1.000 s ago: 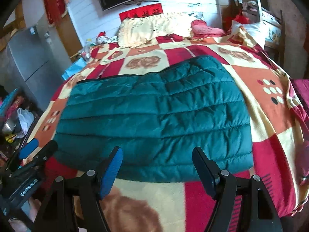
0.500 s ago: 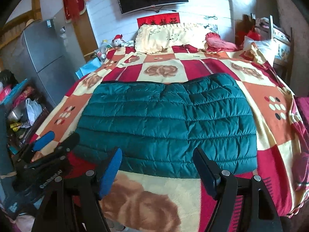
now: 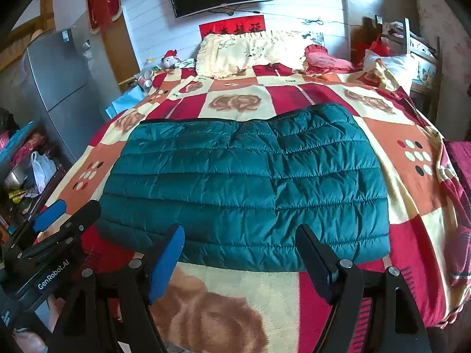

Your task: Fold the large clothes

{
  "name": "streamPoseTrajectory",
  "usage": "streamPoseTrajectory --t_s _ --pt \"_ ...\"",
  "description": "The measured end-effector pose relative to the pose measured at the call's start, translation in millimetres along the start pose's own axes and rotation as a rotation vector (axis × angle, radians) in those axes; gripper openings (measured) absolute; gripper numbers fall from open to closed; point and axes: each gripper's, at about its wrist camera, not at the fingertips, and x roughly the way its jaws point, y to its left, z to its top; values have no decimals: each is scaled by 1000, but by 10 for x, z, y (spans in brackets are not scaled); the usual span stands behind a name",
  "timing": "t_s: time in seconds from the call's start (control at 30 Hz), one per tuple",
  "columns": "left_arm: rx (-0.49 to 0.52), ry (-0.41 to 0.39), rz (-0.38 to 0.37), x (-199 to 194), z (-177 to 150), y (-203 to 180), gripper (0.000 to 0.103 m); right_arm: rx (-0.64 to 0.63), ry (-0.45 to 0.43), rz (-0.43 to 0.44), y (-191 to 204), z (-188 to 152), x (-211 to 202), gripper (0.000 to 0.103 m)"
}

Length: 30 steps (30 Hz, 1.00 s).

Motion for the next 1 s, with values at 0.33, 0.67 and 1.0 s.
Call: streamPoseTrajectory --t_s 0.33,0.67,1.0 --pt "-7 7 -10 10 13 -9 78 5 6 4 -4 13 16 77" --pt "-4 12 -16 47 38 -22 78 7 4 1 -21 67 65 77" --pt "-4 30 -25 213 121 -56 78 -25 2 -10 54 215 161 77"
